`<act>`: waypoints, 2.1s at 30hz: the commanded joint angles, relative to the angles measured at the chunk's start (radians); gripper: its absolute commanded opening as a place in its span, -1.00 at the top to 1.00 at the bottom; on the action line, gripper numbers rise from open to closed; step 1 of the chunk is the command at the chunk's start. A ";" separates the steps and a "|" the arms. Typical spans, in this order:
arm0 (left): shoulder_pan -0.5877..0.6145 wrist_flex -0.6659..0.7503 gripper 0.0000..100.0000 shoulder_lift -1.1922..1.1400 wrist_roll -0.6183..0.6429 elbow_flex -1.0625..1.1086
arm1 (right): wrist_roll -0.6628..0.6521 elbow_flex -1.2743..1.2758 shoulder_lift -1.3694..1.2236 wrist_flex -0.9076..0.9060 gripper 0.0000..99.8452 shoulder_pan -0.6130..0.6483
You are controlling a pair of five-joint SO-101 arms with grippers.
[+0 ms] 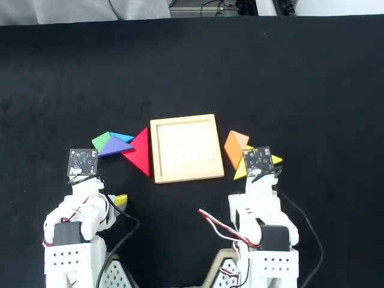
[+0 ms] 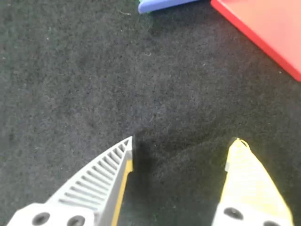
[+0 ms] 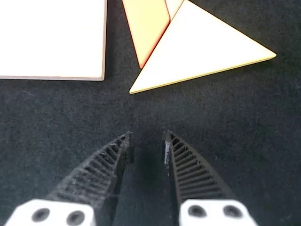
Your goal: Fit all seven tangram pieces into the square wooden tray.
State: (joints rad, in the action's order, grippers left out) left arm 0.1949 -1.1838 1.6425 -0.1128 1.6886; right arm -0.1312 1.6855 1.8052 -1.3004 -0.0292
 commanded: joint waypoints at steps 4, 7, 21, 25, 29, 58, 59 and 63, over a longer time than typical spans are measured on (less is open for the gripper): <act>0.005 -0.006 0.38 0.009 -0.003 -0.008 | -0.003 -0.001 0.087 -0.005 0.79 -0.003; 0.005 -0.006 0.38 0.009 -0.003 -0.008 | -0.003 -0.001 0.087 -0.005 0.79 -0.003; 0.005 -0.006 0.38 0.009 -0.003 -0.008 | -0.003 -0.001 0.087 -0.005 0.79 -0.003; 0.005 -0.006 0.38 0.009 -0.003 -0.008 | -0.003 -0.001 0.087 -0.005 0.79 -0.003; 0.005 -0.006 0.38 0.009 -0.005 -0.008 | -0.003 -0.001 0.087 -0.005 0.79 -0.003; -0.004 0.021 0.38 0.009 -0.002 -0.005 | -0.003 -0.001 0.087 -0.005 0.79 -0.003; -0.004 0.055 0.38 0.009 -0.002 -0.002 | -0.003 -0.001 0.087 -0.005 0.79 -0.003; 0.008 0.276 0.38 0.009 -0.006 0.021 | -0.003 -0.001 0.087 -0.005 0.79 -0.003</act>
State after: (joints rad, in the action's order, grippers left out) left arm 0.1949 -1.0487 1.6425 -0.1128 1.6886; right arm -0.1312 1.6855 1.8052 -1.3004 -0.0292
